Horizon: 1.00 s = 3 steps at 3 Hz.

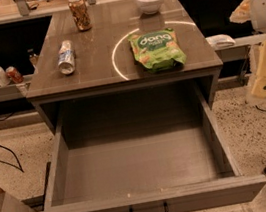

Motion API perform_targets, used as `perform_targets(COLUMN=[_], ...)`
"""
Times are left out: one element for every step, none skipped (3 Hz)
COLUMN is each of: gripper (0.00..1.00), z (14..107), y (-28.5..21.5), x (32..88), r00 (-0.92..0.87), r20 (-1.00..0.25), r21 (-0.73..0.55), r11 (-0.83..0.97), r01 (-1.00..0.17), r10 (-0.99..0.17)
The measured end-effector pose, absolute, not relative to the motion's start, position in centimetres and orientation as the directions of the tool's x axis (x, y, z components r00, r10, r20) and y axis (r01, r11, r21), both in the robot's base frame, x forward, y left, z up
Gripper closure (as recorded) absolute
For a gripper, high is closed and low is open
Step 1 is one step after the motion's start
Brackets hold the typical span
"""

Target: Place green rice chip bag into top drawer

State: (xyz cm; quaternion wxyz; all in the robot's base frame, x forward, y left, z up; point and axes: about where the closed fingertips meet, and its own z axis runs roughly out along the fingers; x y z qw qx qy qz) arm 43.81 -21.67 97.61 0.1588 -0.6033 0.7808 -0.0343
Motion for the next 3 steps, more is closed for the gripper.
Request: perform_targets(gripper=[0.00, 0.00, 0.00], z=[97.7, 97.6, 97.0], y=[-21.6, -20.5, -17.9], x=[43.9, 45.1, 47.7], r00=[-0.221, -0.220, -0.188], r20=[-0.210, -0.280, -0.394], r21=[-0.249, -0.261, -0.269], r11=[0.271, 0.294, 0.309], r01=[-0.930, -0.920, -0.912], r10=[-0.952, -0.934, -0.899])
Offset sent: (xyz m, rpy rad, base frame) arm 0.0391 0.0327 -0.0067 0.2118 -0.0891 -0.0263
